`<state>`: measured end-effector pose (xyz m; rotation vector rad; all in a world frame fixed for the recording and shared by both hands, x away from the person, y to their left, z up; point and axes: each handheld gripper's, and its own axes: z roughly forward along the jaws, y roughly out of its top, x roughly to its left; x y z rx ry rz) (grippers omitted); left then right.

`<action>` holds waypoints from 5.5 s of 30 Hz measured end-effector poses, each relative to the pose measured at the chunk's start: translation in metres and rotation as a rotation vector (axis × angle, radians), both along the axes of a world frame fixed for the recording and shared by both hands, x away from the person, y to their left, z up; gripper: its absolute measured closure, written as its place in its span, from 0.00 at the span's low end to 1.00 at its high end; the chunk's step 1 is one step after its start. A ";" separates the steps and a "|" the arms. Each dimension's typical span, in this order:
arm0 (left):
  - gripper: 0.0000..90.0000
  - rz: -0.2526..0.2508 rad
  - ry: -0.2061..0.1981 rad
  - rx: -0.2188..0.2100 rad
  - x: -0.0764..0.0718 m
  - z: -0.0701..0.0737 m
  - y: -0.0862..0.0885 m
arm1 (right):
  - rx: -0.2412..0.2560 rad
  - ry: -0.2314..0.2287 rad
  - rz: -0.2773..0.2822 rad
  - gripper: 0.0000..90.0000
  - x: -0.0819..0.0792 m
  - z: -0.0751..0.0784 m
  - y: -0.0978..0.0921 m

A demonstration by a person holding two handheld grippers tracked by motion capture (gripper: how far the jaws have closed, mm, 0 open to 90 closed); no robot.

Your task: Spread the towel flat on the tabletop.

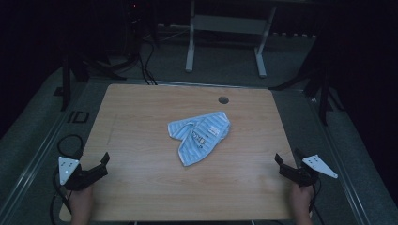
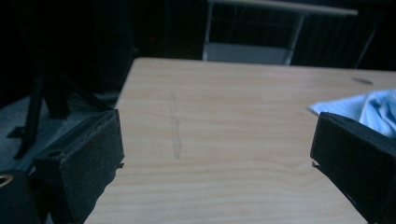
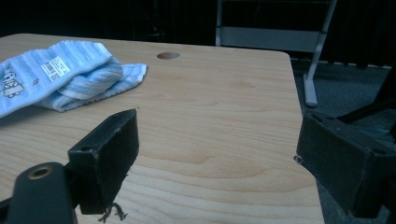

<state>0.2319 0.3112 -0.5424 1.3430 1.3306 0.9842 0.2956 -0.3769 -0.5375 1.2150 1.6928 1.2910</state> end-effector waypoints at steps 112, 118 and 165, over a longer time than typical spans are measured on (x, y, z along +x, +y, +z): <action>0.03 -0.692 1.144 0.501 0.104 0.021 -0.150 | -0.745 1.107 0.558 0.18 0.070 0.026 0.076; 0.03 -0.738 1.112 0.553 0.113 0.028 -0.178 | -0.742 1.084 0.580 0.18 0.080 0.028 0.088; 0.94 -0.862 0.891 0.758 0.147 0.030 -0.305 | -0.823 0.959 0.646 0.34 0.158 0.058 0.190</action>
